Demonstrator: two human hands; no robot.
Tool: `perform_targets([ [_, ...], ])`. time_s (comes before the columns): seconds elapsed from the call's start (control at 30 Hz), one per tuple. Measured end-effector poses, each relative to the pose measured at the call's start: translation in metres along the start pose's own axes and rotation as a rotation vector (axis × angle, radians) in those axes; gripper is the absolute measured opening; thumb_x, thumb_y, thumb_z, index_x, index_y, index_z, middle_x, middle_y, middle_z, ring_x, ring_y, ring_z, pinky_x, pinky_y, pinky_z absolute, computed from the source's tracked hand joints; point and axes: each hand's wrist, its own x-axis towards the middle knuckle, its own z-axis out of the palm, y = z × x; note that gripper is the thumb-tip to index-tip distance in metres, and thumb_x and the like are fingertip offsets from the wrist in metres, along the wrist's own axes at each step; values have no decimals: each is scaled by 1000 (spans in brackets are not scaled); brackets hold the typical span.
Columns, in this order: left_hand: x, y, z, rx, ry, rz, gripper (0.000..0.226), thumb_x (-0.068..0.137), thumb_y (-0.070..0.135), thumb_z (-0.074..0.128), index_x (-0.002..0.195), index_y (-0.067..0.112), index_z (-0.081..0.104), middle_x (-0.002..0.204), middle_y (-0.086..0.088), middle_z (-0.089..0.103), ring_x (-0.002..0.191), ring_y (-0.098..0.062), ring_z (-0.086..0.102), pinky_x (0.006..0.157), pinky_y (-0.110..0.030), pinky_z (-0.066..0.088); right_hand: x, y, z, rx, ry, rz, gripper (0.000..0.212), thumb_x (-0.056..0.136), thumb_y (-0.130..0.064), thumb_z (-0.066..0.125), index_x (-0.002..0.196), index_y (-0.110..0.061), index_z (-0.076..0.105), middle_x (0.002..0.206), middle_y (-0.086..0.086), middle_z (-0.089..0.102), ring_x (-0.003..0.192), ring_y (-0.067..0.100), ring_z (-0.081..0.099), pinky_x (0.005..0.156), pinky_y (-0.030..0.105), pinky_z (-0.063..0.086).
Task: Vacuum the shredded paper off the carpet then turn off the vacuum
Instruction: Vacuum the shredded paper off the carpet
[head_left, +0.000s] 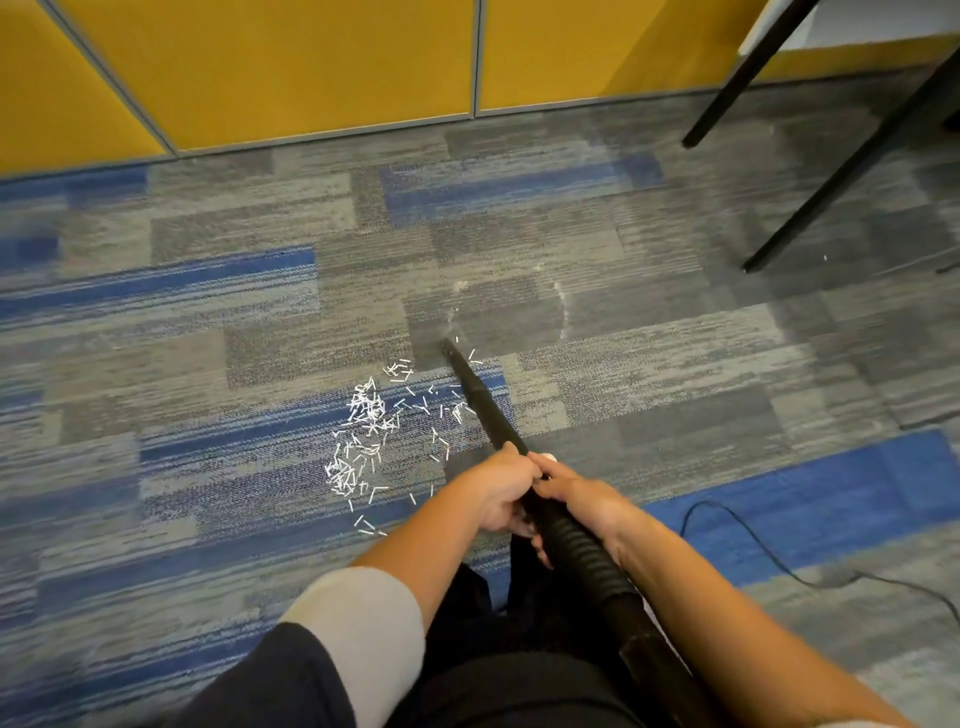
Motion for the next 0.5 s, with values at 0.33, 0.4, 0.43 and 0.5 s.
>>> perform_targets([
  [0.33,5,15,11,36,-33,5,55,99,9,34,148,17,10,95,-12,50,66,-18,51,54,-33,47,0,-3,-15,99,33,15,49,99,-12,39,140,-37,38,67,15,60,45,23,53,40,27,48],
  [0.4,7,16,12,31,-45,0,52,99,8,34,146,15,14,107,-15,50,70,-18,52,56,-33,48,0,-5,-16,104,35,16,49,99,-12,39,141,-37,38,69,15,59,46,24,53,41,28,48],
  [0.43,7,17,11,31,-49,-4,52,99,7,34,146,15,14,111,-16,50,71,-19,52,57,-35,49,0,-6,-15,99,34,17,49,99,-12,39,141,-37,37,71,16,59,47,24,53,42,28,48],
  [0.5,7,17,11,37,-50,-13,53,99,6,34,146,15,13,116,-17,49,71,-19,52,59,-36,50,-2,-8,-15,88,32,19,49,99,-11,38,142,-37,36,74,16,58,47,24,53,41,27,49],
])
